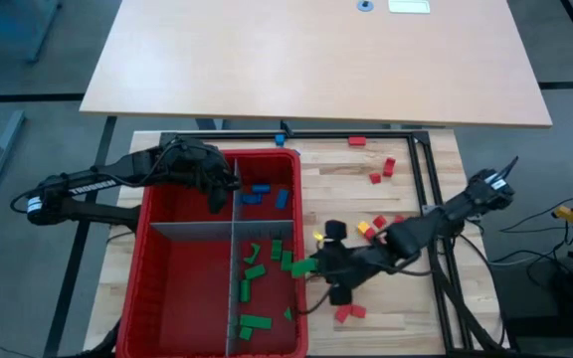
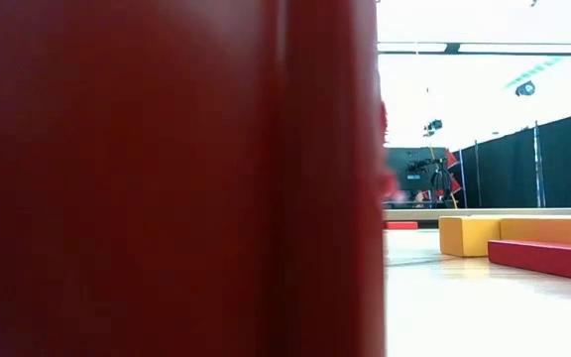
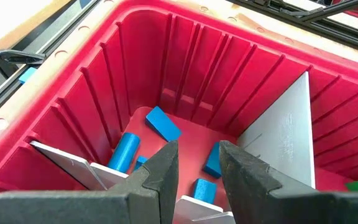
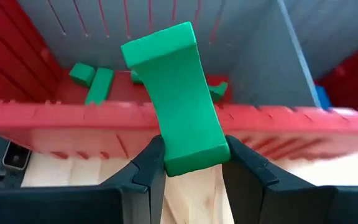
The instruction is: Sort blocks
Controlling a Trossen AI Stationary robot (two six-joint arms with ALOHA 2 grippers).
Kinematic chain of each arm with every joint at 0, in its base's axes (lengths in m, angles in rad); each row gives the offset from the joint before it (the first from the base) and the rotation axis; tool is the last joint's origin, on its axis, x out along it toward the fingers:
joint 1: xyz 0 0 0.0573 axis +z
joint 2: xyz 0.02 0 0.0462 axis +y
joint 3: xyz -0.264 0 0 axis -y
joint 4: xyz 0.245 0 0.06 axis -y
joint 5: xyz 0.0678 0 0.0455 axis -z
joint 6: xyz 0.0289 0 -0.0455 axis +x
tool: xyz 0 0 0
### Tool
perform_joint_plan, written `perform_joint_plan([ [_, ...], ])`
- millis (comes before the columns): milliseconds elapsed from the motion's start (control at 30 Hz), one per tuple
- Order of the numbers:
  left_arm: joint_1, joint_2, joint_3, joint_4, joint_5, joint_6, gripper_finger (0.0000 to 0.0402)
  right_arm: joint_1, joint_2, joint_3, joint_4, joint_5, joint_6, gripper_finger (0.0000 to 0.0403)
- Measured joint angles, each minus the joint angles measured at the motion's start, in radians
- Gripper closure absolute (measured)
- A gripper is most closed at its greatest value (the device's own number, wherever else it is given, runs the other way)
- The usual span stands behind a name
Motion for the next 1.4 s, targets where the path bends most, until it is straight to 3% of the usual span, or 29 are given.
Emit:
perform_joint_plan([
  [200, 0.000, 0.000, 0.000, 0.000, 0.000, 0.000, 0.0299, -0.047, 0.059, 0.001, 0.141, -0.024, -0.132, 0.0289],
  [433, 0.000, 0.000, 0.000, -0.022, 0.001, 0.000, 0.0299, -0.087, 0.066, 0.002, 0.158, -0.023, -0.127, 0.0217],
  [733, 0.000, 0.000, 0.000, -0.023, 0.001, 0.000, 0.0299, -0.089, 0.065, 0.002, 0.143, -0.018, -0.108, 0.0166],
  [867, 0.000, 0.000, 0.000, -0.039, 0.005, 0.000, 0.0299, -0.089, 0.059, 0.003, -0.024, -0.015, 0.019, 0.0154],
  [967, 0.000, 0.000, 0.000, -0.054, 0.005, 0.000, 0.0299, -0.082, 0.056, -0.008, -0.242, -0.017, 0.161, 0.0150],
  [1100, 0.000, 0.000, 0.000, -0.058, 0.005, 0.001, 0.0299, -0.045, 0.059, -0.048, -0.372, -0.016, 0.313, 0.0153],
  [1400, 0.000, -0.001, 0.000, -0.050, 0.003, 0.001, 0.0299, 0.003, 0.054, -0.179, -0.388, -0.017, 0.482, 0.0180],
])
